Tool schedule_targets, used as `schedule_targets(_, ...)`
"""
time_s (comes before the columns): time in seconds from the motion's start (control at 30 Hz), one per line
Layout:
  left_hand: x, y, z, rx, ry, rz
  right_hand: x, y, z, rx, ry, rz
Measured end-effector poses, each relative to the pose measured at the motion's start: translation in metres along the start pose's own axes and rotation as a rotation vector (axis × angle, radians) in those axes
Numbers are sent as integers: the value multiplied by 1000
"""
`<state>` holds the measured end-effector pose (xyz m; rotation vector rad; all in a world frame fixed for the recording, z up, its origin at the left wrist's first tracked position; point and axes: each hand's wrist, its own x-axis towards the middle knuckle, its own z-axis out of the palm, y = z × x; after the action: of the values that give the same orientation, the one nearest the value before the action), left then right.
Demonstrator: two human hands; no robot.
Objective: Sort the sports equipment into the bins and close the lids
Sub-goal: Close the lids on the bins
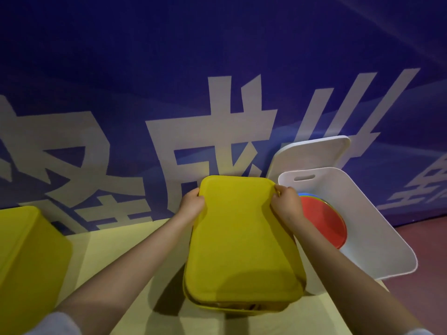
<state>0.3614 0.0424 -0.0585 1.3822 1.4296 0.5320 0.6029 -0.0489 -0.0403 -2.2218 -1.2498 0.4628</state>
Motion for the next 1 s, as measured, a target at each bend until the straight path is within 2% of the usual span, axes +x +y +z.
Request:
schedule_targets(0.17,6,4,-9,77,-6,11,-2,-11,1,-170,-39,-15)
schedule_targets(0.4,-1,16,-14,499,110,109,-6,-12,-5,-146,-125,4)
schedule_targets(0.5,-3,18,-16,499,117,130,-11,-15,-1,-145,-66,37)
schedule_targets(0.63,-8,8,-13,490,126,201,-16,-14,7,-230,-15,-11)
schedule_targets(0.8,-22,-13,1,620,178,251,-20,-10,7,-271,36,-53)
schedule_targets(0.93,-37,-29,13,593,231,268,-23,0,4,-380,-2,-115)
schedule_targets(1.0,-39,-33,13,557,264,278,-25,5,8,-335,-29,-145)
